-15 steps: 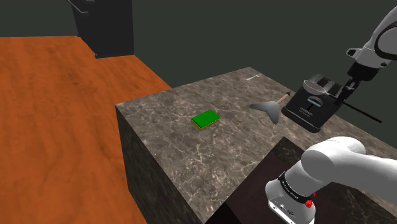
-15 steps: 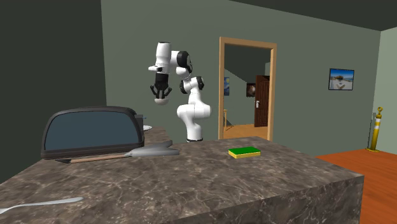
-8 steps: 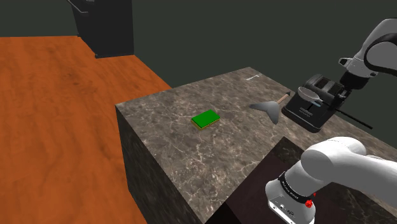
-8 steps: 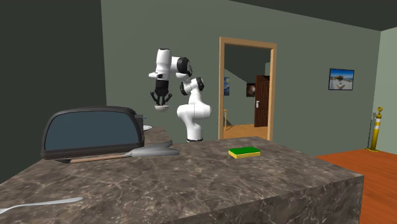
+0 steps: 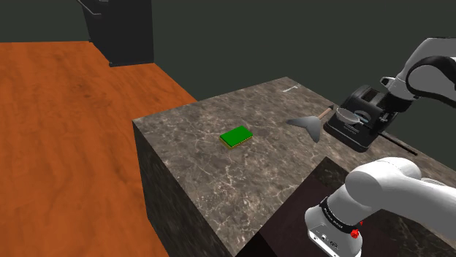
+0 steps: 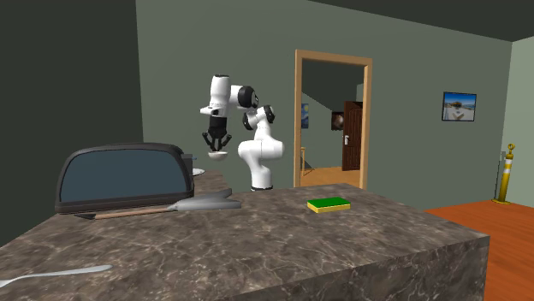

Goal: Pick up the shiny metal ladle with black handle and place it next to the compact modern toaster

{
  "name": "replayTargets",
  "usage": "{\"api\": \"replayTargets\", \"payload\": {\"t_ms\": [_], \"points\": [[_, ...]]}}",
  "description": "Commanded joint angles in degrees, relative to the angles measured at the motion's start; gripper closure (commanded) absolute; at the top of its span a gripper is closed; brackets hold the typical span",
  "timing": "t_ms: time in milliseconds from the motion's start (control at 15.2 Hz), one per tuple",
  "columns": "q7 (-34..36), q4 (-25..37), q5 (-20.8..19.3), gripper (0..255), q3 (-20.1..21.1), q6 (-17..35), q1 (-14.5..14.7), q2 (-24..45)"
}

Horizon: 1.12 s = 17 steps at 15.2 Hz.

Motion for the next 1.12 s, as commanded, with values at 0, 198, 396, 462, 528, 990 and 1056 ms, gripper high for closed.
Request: {"api": "replayTargets", "payload": {"t_ms": [0,198,396,462,528,990,1056], "points": [[0.2,-1.6,-0.7,255,-0.7,1.1,-0.4,-0.6],[0.5,-3.9,-1.8,255,-1.9,2.8,-0.9,-1.1],[0.9,-6.2,-3.1,255,-3.1,4.6,-1.4,-1.4],[1.0,-6.9,-3.5,255,-3.6,5.2,-1.6,-1.5],[1.1,-7.6,-4.0,255,-4.0,5.9,-1.8,-1.6],[1.9,-12.4,-7.5,255,-7.5,10.5,-3.2,-1.6],[2.0,-13.1,-8.1,255,-8.1,11.2,-3.4,-1.5]]}}
